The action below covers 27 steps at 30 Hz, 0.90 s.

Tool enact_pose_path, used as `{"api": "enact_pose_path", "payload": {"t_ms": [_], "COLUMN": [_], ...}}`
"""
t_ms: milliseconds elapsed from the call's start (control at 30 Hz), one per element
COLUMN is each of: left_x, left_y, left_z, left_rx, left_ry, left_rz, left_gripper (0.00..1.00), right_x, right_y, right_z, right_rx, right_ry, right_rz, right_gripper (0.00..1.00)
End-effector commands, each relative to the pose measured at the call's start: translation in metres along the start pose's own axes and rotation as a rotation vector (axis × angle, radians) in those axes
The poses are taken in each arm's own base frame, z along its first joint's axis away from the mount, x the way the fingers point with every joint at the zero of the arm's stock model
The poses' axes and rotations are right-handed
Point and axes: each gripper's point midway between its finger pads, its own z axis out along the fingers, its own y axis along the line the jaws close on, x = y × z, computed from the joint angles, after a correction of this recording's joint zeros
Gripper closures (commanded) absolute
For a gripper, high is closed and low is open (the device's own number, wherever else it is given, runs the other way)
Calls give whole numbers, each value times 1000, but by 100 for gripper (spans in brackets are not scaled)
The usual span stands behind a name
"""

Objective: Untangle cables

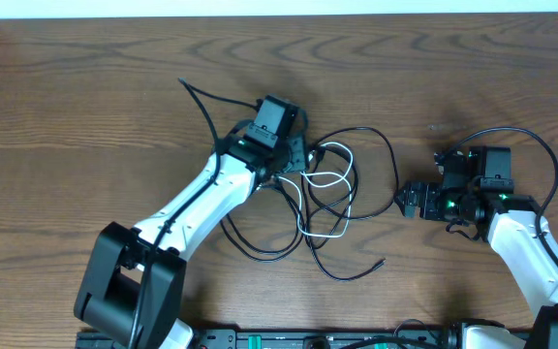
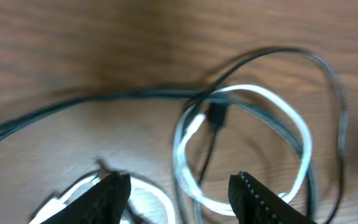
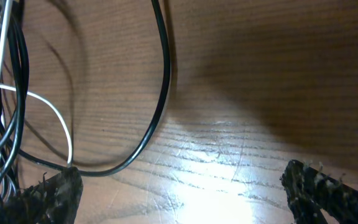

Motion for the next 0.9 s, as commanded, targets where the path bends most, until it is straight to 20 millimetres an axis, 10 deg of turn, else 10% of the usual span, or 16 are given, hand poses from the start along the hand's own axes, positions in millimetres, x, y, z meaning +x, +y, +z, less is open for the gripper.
{"api": "enact_pose_path", "payload": {"t_ms": [0,400,567,867], "left_x": [1,46,63,84], "left_y": [-12,-15,-4,22], "left_z": [8,47,45,28], "left_rx": [18,-82,-130,-243], "left_ry": [-7,72,141,236], "left_rz": [28,118,123,121], "left_gripper": [44,44,60,29], "right_x": [3,3,3,3], "right_y": [-1,-1,-1,-1], "right_z": [1,1,1,1], "right_rx": [1,1,1,1], "right_ry": [8,8,8,9], "right_rz": [16,17,16,17], "right_gripper": [1,1,1,1]}}
